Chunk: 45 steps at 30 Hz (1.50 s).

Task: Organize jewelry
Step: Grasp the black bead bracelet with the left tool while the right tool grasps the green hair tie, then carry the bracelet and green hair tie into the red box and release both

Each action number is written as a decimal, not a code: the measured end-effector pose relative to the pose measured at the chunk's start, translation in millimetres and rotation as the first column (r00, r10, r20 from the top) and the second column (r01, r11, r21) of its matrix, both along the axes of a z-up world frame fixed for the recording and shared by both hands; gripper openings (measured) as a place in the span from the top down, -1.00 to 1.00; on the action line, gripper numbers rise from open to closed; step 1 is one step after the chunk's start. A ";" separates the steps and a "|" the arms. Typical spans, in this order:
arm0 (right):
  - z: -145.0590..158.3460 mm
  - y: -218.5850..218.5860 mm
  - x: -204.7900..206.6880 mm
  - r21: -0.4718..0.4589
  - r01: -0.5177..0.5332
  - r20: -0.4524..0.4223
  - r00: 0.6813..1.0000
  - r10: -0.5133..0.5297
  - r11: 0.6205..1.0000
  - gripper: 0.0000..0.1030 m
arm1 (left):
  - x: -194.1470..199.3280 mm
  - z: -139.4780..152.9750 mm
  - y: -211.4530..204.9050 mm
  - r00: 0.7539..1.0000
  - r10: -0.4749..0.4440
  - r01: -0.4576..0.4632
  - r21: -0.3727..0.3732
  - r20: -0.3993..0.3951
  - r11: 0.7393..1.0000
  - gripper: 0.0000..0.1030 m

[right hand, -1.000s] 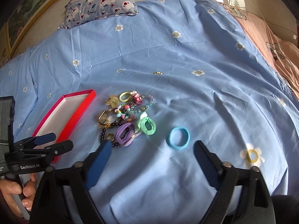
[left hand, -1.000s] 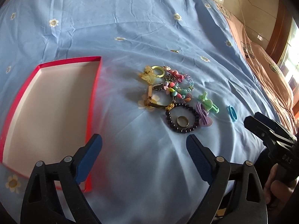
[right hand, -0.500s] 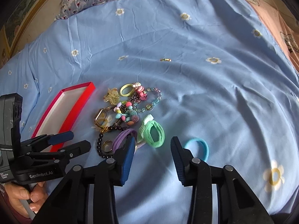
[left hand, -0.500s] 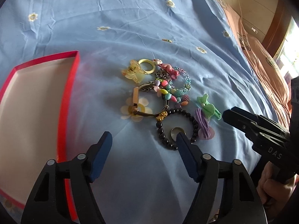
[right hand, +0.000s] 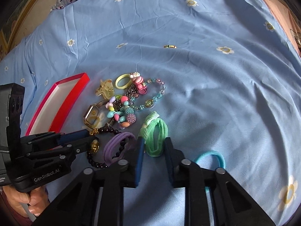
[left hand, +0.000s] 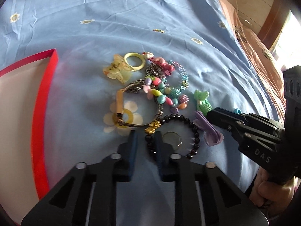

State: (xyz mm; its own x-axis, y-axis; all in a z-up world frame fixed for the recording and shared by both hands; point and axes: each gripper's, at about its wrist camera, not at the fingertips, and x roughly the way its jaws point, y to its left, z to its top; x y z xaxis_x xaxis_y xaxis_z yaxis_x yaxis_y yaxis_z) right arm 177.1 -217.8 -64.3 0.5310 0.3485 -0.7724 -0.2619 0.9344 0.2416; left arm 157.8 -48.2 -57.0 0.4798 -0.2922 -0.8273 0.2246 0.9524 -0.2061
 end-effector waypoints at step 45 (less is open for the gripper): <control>62.0 113.0 -39.3 0.089 -0.253 0.123 0.963 0.242 0.963 0.89 | -89.7 81.5 148.5 0.948 0.281 -0.253 -0.187 0.146 0.949 0.87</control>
